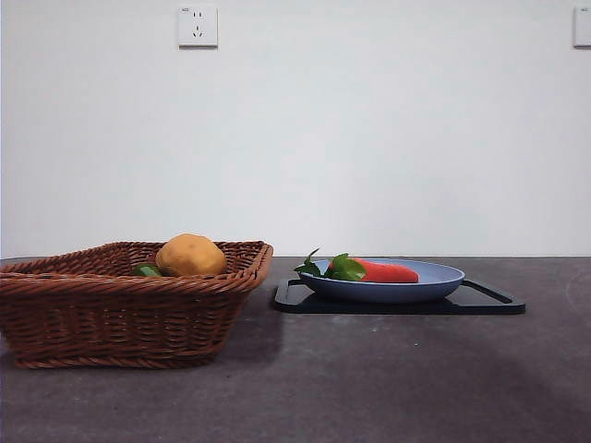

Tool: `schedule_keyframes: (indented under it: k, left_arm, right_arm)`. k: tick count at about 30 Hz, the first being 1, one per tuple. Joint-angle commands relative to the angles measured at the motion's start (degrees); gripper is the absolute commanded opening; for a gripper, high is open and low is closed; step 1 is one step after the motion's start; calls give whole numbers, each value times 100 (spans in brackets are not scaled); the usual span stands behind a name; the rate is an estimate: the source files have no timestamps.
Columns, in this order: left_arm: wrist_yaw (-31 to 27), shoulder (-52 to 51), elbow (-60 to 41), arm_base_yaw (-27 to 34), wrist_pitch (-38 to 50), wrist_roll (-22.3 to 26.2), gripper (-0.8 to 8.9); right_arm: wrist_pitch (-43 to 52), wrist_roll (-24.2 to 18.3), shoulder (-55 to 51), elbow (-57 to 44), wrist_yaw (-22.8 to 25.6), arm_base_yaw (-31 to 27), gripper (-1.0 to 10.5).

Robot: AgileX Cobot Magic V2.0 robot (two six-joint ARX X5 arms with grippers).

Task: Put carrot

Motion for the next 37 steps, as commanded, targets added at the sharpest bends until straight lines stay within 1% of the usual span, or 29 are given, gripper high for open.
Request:
schedule_keyframes:
  k: [1, 4, 7, 13, 18, 20, 23, 25, 27, 37]
  left_arm:
    - [15, -22, -48, 13, 70, -39, 8]
    - [13, -22, -48, 13, 70, -39, 8]
    - [15, -22, -48, 13, 70, -39, 8]
    - [13, -22, -50, 13, 70, -39, 8]
    - [13, -22, -48, 13, 70, -39, 8]
    - [15, -22, -48, 13, 70, -39, 8]
    - [15, -22, -48, 13, 74, -39, 8]
    - [15, -22, -48, 13, 70, -39, 8]
    - [15, -22, -48, 13, 72, -39, 8]
    - [15, -22, -48, 13, 70, -39, 8]
  right_arm:
    - [68, 208, -260, -363, -190, -323, 4]
    - [409, 278, -407, -863, -181, -507, 4]
    - [756, 273, -518, -1279, -166, -516, 4]
    - [874, 313, -767, -1742, -168, -479, 4]
    - [299, 323, -979, -1755, -170, -479, 4]
    - [63, 409, -1078, -1753, -190, -479, 4]
    - [107, 634, -1193, -1753, -232, -479, 4]
    - [166, 632, -1222, -1753, -216, -479, 4]
    - [225, 627, -1202, -1753, -96, -479, 4]
    - [227, 614, -1189, -1753, -107, -479, 4]
